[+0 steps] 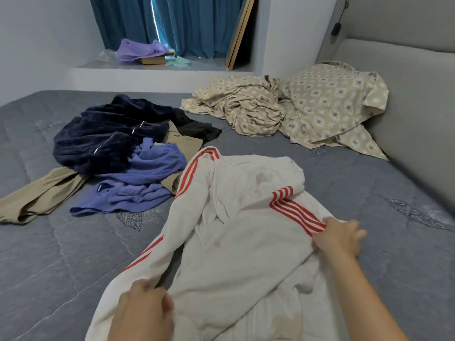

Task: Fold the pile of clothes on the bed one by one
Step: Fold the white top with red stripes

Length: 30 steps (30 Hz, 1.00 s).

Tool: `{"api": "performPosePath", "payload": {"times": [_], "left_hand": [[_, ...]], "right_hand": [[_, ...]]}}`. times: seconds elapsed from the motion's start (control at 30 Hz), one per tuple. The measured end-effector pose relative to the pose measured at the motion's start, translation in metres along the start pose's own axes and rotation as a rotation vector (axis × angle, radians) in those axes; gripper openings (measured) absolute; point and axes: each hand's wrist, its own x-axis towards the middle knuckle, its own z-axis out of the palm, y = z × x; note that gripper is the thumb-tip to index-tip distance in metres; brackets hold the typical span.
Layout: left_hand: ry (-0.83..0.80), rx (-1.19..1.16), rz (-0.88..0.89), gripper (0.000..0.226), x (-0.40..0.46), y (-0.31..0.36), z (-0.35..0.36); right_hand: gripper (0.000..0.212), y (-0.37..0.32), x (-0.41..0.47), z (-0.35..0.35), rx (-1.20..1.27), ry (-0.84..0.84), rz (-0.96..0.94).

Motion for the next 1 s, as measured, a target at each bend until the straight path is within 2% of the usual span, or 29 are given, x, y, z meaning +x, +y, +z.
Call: {"api": "performPosePath", "payload": {"times": [0.07, 0.1, 0.13, 0.2, 0.27, 0.3, 0.37, 0.4, 0.43, 0.47, 0.53, 0.57, 0.63, 0.7, 0.73, 0.77, 0.8, 0.83, 0.87, 0.93, 1.0], "left_hand": [[0.198, -0.154, 0.158, 0.032, -0.002, 0.015, 0.011], [0.243, -0.214, 0.265, 0.030, -0.003, 0.028, 0.012], [0.254, -0.229, 0.354, 0.030, -0.005, 0.043, 0.013], [0.113, -0.216, 0.432, 0.040, -0.005, 0.069, 0.017], [-0.010, 0.011, 0.368, 0.052, -0.007, 0.089, 0.033], [-0.139, 0.069, 0.298, 0.059, -0.013, 0.098, 0.048], [-0.308, 0.104, 0.367, 0.090, -0.001, 0.095, 0.049], [-0.255, 0.171, 0.413, 0.101, 0.002, 0.091, 0.060], [-0.067, 0.194, 0.403, 0.097, 0.012, 0.094, 0.064], [0.092, 0.223, 0.433, 0.077, 0.017, 0.098, 0.065], [0.245, 0.186, 0.501, 0.021, 0.012, 0.090, 0.062], [0.170, 0.152, 0.454, 0.007, 0.013, 0.090, 0.064], [0.135, 0.131, 0.331, 0.020, 0.009, 0.086, 0.087], [0.253, 0.106, 0.288, 0.022, 0.014, 0.072, 0.076], [0.275, 0.141, 0.303, 0.015, 0.016, 0.068, 0.074], [0.236, 0.145, 0.312, 0.023, 0.019, 0.066, 0.066], [0.148, 0.107, 0.323, 0.043, 0.021, 0.064, 0.064], [0.087, 0.070, 0.296, 0.053, 0.023, 0.063, 0.060], [0.112, 0.071, 0.290, 0.052, 0.027, 0.063, 0.062], [0.171, 0.092, 0.343, 0.043, 0.033, 0.067, 0.061], [0.238, 0.112, 0.406, 0.035, 0.037, 0.073, 0.055]], "right_hand": [[0.043, -0.011, 0.002, -0.008, -0.003, 0.295, -0.117], [0.047, -0.019, 0.005, -0.011, 0.019, 0.390, -0.257], [0.052, -0.029, 0.009, -0.015, 0.020, 0.396, -0.393], [0.065, -0.049, 0.026, -0.016, -0.025, 0.191, -0.536], [0.070, -0.064, 0.047, -0.018, -0.095, -0.124, -0.497], [0.067, -0.069, 0.059, -0.017, -0.108, -0.250, -0.472], [0.041, -0.078, 0.080, -0.013, -0.168, -0.383, -0.457], [0.027, -0.080, 0.091, -0.014, -0.186, -0.374, -0.456], [0.022, -0.082, 0.103, -0.016, -0.182, -0.327, -0.449], [0.020, -0.084, 0.114, -0.022, -0.168, -0.256, -0.399], [0.026, -0.086, 0.143, -0.038, -0.117, -0.041, -0.237], [0.031, -0.088, 0.157, -0.047, -0.058, 0.062, -0.156], [0.037, -0.098, 0.175, -0.061, 0.134, 0.193, -0.076], [0.044, -0.117, 0.178, -0.055, 0.374, 0.124, -0.179], [0.052, -0.123, 0.171, -0.043, 0.435, 0.029, -0.259], [0.061, -0.124, 0.166, -0.024, 0.404, -0.080, -0.345], [0.067, -0.121, 0.161, -0.001, 0.270, -0.200, -0.443], [0.069, -0.113, 0.156, 0.024, 0.083, -0.286, -0.521], [0.066, -0.103, 0.153, 0.048, -0.099, -0.313, -0.556], [0.057, -0.086, 0.142, 0.075, -0.237, -0.169, -0.583], [0.056, -0.078, 0.132, 0.079, -0.173, -0.007, -0.605]]}}
